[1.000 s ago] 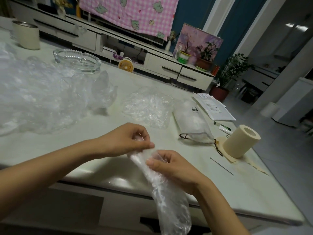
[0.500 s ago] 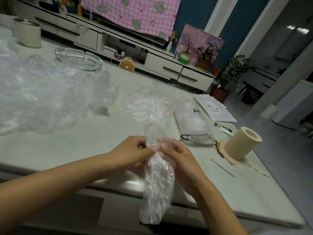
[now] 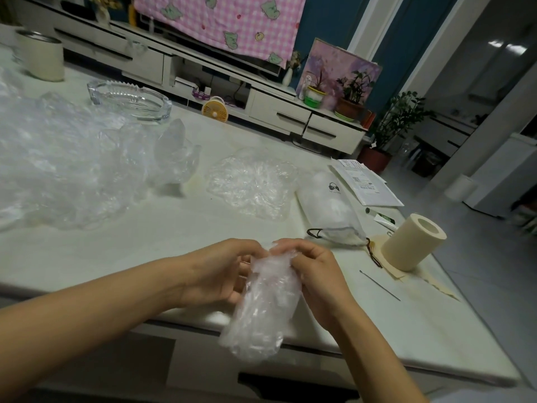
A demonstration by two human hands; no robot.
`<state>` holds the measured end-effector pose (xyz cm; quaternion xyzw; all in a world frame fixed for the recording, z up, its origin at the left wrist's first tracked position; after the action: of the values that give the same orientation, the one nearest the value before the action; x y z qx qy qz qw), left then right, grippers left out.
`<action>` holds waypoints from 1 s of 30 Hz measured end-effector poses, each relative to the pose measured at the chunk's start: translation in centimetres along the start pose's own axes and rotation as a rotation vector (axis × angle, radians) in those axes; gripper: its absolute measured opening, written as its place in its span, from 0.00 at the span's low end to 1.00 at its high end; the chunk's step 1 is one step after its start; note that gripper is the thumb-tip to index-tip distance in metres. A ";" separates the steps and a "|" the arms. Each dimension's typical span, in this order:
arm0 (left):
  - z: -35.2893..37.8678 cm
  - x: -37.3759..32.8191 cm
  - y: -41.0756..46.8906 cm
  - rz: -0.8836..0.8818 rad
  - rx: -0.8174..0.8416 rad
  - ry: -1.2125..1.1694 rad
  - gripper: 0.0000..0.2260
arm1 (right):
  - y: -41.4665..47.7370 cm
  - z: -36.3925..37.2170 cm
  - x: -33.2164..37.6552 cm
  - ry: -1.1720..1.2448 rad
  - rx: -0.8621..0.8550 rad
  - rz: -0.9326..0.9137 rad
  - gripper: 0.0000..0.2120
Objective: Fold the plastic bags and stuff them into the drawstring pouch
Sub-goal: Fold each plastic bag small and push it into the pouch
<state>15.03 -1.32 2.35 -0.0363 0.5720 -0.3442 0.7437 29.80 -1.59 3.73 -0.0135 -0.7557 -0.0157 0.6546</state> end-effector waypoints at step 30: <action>0.4 -0.4 -0.1 0.299 -0.169 0.240 0.17 | -2.3 0.1 -0.2 -0.281 0.104 -0.028 0.12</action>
<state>15.25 -1.31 2.88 0.0279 0.6822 -0.1828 0.7074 29.64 -3.83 3.49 0.0291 -0.8399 0.0163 0.5417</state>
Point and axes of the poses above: each hand's wrist, its own y-axis towards the middle knuckle, its own z-axis out of the palm, x = y × z, the point moved 2 cm from there along y, towards the middle knuckle, and after that the axes turned 7 degrees about -x, right-handed, at the moved point
